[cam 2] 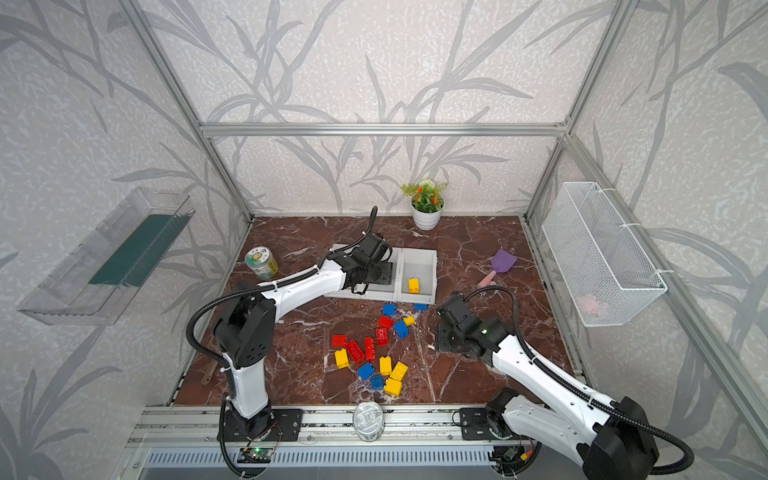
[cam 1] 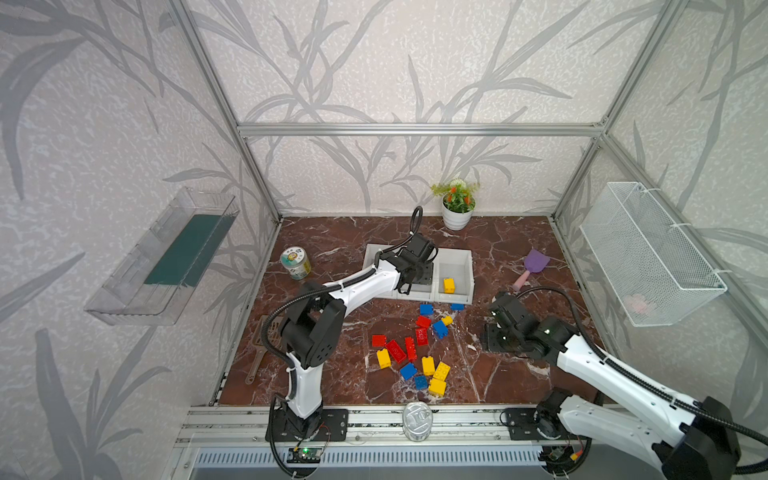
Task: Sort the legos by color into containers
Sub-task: 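Drop the blue brick into the middle bin compartment with the left gripper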
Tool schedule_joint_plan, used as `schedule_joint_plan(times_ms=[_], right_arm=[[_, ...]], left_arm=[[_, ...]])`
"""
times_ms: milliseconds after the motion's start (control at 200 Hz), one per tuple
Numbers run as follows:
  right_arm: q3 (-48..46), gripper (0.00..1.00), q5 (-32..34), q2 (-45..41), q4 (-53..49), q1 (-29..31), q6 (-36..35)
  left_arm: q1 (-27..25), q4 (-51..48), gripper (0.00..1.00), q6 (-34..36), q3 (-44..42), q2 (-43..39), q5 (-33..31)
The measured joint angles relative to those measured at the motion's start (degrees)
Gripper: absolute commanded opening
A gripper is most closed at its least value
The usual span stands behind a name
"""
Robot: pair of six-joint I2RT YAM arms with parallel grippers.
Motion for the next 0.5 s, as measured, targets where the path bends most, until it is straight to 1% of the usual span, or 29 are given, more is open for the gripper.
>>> schedule_joint_plan(times_ms=[100, 275, 370, 500], right_arm=[[0.0, 0.66, 0.0, -0.7, -0.3, 0.0, 0.0], [0.0, 0.66, 0.0, -1.6, -0.9, 0.0, 0.0], [0.0, 0.66, 0.1, -1.9, -1.2, 0.0, 0.0], [0.0, 0.66, 0.1, -1.9, -1.2, 0.0, 0.0]], left_arm=[[0.0, 0.2, 0.62, -0.2, -2.7, -2.8, 0.7], [-0.5, 0.7, 0.62, -1.5, -10.9, -10.5, 1.9], [-2.1, 1.0, 0.62, -2.8, -15.9, -14.3, 2.4], [-5.6, 1.1, 0.62, -5.1, -22.3, -17.9, 3.1]])
